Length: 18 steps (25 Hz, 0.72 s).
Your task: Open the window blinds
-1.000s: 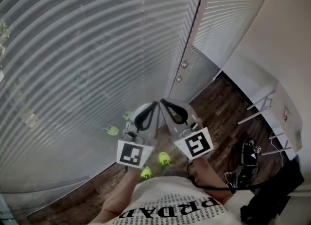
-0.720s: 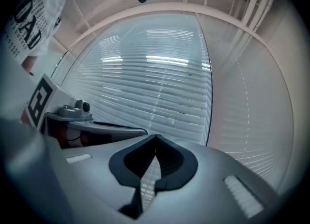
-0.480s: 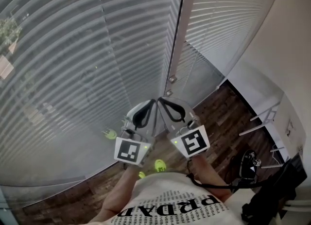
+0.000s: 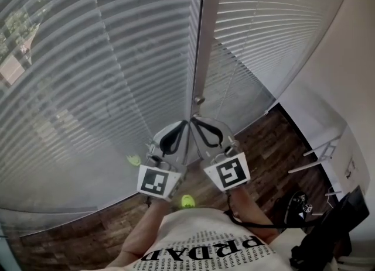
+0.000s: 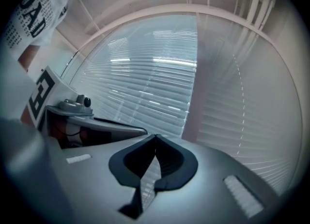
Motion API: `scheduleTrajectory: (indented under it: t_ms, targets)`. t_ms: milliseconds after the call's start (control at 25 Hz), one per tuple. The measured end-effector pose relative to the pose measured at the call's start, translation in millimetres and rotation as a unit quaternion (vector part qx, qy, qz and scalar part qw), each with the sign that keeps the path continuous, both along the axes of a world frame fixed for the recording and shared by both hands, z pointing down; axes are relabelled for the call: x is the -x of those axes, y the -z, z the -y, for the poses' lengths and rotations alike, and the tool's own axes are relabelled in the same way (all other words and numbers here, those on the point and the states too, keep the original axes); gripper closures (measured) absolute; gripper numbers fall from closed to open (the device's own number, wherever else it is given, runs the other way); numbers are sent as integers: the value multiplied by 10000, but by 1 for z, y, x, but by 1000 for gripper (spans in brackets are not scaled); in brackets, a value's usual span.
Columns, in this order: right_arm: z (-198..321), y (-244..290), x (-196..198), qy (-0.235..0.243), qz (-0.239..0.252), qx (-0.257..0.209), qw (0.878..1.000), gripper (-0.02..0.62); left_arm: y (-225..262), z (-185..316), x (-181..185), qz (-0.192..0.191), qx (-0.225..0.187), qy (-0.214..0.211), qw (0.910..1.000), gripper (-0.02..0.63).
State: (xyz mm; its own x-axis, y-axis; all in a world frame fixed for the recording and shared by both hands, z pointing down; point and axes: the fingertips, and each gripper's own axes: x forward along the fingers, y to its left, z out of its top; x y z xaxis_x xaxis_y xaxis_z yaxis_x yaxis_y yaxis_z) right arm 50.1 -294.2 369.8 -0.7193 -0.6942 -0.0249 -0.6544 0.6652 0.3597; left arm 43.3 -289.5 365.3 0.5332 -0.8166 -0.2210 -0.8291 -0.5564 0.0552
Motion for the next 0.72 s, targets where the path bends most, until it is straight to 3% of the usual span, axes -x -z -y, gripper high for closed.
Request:
scheduleTrajectory:
  t_ms: [320, 640, 720]
  targets:
    - [2, 5, 6, -33, -299, 28, 9995, 568, 8, -1, 8, 82, 93, 54, 9999, 615]
    - [26, -21, -9, -548, -1328, -412, 9888, 486, -20, 9, -1, 435, 125, 7, 9990, 615]
    - [32, -25, -8, -591, -1486, -410, 9863, 469, -23, 12, 2, 368, 243, 71, 9990, 614]
